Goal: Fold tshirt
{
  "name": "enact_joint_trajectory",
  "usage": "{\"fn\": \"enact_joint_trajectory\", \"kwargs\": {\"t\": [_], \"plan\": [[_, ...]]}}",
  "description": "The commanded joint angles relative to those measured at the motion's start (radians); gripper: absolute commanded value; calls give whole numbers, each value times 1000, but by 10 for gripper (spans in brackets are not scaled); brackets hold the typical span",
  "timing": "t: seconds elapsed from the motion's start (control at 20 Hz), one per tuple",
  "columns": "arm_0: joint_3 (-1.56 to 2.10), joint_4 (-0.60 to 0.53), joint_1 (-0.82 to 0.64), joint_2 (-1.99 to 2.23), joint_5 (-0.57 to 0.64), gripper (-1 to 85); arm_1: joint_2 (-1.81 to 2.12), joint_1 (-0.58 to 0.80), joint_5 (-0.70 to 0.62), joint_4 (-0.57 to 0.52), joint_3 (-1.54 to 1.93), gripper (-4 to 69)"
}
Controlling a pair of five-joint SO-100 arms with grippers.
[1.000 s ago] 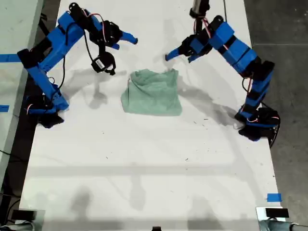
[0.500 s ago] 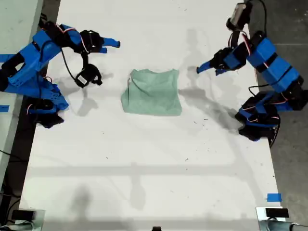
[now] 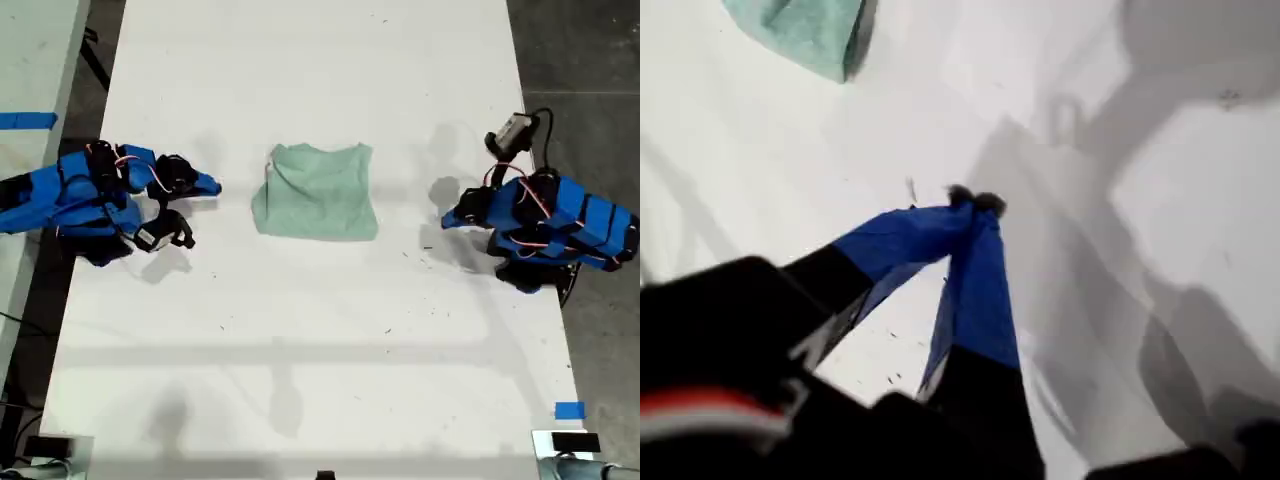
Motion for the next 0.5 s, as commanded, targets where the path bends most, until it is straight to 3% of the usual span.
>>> {"fn": "enact_joint_trajectory", "kwargs": {"t": [0.0,0.2,0.25,0.35,0.4,0.45], "plan": [[46,149,48,390,-46,1,106,-66,74,9,77,-12],[46,189,132,423,-74,51,130,-101,245,-40,95,13],[46,195,192,426,-115,120,130,-107,195,-46,98,15],[46,195,305,426,-109,61,130,-80,193,-44,98,18],[48,195,400,426,-107,54,130,-71,123,-43,98,20],[46,195,492,426,-109,69,130,-71,-43,-43,98,21]]}}
